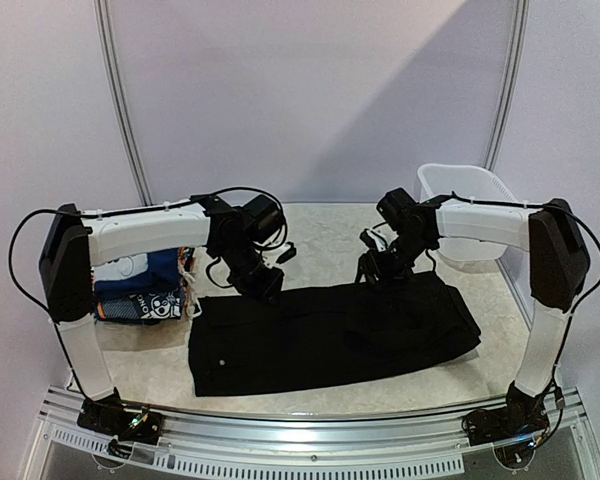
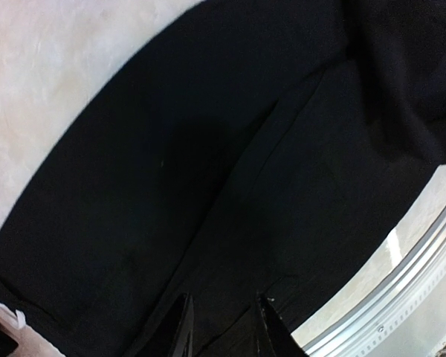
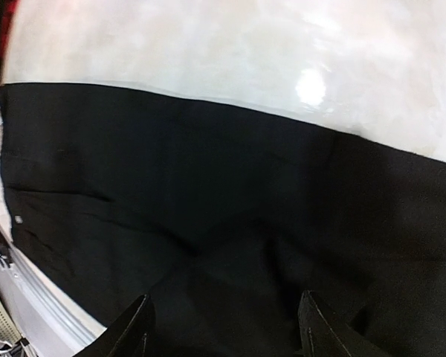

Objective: Fold and stack the mixed laundry pile
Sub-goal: Adjust the rectangle-folded shirt at the center of the board.

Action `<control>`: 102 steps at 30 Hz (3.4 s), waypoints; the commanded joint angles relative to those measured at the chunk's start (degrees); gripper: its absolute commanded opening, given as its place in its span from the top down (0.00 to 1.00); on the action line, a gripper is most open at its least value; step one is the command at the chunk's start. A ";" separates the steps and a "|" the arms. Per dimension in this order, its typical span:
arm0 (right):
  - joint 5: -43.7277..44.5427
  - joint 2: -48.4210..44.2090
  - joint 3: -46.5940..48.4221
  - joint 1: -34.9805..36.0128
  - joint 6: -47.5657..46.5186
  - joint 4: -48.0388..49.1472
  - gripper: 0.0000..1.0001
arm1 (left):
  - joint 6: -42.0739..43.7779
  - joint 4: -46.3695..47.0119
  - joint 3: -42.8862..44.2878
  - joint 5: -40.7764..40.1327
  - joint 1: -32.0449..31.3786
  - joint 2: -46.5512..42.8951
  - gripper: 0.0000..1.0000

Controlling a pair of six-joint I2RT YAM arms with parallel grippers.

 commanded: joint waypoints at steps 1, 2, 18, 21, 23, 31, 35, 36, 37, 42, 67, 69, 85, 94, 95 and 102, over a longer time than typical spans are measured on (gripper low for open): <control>-2.13 3.85 2.75 -1.69 -4.83 -3.03 0.34 | -1.75 1.62 -3.12 -0.37 -0.87 -3.96 0.74; -2.87 4.58 3.14 -1.70 -5.83 -3.42 0.35 | -2.04 1.87 -3.66 -0.43 -0.87 -4.30 0.74; -23.44 6.86 5.29 -1.50 -13.04 -4.35 1.00 | -1.70 2.37 -1.21 0.66 -0.96 -3.76 0.74; -27.70 1.72 5.08 -0.33 -16.40 -3.86 1.00 | 0.10 3.48 -0.97 2.34 -0.96 -4.46 0.73; -31.14 -2.62 3.55 0.79 -20.04 -2.28 1.00 | 1.28 4.56 -1.05 3.82 -0.96 -5.61 0.72; -39.94 -16.62 -7.95 3.40 -29.35 2.86 1.00 | 6.35 8.53 -3.40 11.47 -0.96 -9.66 0.64; -35.87 -22.10 -16.06 3.66 -31.23 9.81 0.97 | 8.28 8.80 -4.35 15.18 -0.96 -9.65 0.59; -33.97 -22.48 -17.23 3.66 -31.43 10.89 0.95 | 8.63 8.13 -4.25 15.31 -0.96 -9.38 0.59; -31.11 -22.51 -17.83 3.72 -31.46 11.37 0.91 | 8.90 7.52 -4.11 15.23 -0.96 -9.02 0.59; -14.06 -15.10 -15.00 3.72 -32.05 2.57 0.68 | 9.23 5.08 -3.27 15.37 -1.04 -7.02 0.58; 11.55 -36.15 -32.16 2.32 -7.09 13.73 0.70 | 15.56 -6.11 12.77 16.40 -11.11 18.34 0.65; 11.80 -36.98 -32.50 2.24 -6.97 13.74 0.70 | 15.50 -5.65 12.80 17.77 -11.24 18.90 0.66; 11.03 -33.65 -29.10 2.08 -6.12 13.32 0.73 | 14.20 -5.36 13.67 19.12 -11.68 21.64 1.00; 15.71 -34.79 -28.69 2.02 -5.38 12.43 0.76 | 9.46 -1.73 8.67 16.24 -10.89 12.36 1.00; 17.01 -35.01 -28.84 1.92 -4.71 12.48 0.76 | 8.63 -0.99 7.58 15.92 -10.58 10.55 1.00; 21.91 -36.10 -29.74 1.26 -1.44 13.44 0.76 | 2.57 3.51 -0.68 12.55 -7.12 -2.94 1.00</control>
